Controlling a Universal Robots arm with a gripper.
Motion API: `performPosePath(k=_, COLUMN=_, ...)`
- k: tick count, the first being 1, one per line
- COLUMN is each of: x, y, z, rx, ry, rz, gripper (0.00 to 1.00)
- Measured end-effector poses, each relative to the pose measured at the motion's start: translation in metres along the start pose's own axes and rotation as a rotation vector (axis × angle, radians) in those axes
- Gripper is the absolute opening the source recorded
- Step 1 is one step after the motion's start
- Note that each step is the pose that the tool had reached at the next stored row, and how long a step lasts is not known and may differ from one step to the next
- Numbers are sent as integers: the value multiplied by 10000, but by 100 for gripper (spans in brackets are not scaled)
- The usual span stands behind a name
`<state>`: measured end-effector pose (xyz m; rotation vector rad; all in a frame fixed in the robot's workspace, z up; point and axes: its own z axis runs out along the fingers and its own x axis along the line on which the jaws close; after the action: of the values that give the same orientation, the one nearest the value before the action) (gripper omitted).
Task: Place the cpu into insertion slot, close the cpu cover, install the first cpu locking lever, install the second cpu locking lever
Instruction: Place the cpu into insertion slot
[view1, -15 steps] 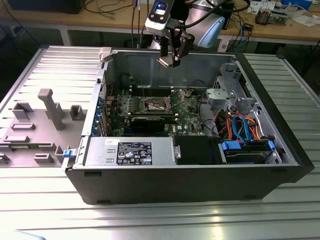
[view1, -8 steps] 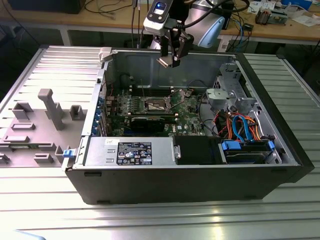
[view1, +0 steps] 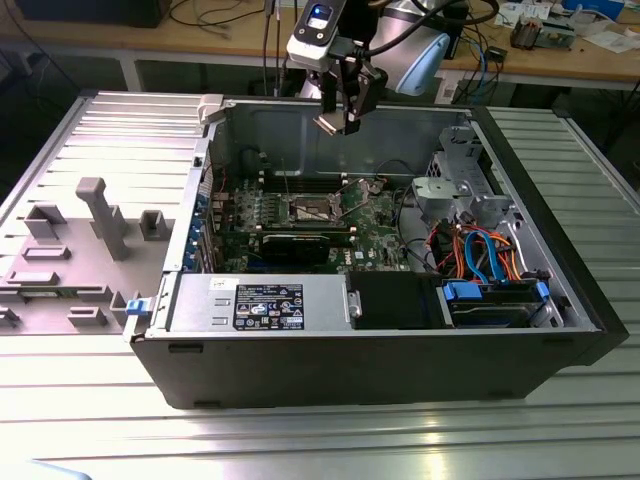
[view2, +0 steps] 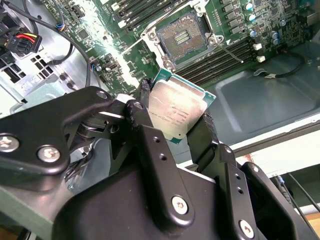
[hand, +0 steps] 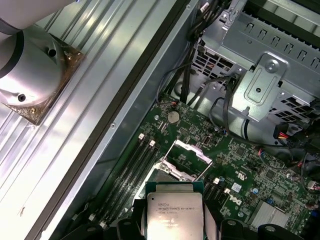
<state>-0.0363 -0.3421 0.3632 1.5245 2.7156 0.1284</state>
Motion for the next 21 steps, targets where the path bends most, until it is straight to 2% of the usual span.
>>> performPosePath(k=6, x=0, y=-1, z=0, rx=-2, ry=-13, rz=147, gripper=55)
performPosePath(k=12, x=0, y=-1, z=14, rx=-12, ry=-81, rz=991, gripper=55)
performPosePath(k=21, x=-1, y=-5, z=52, rx=19, ry=-91, rz=1247, gripper=55)
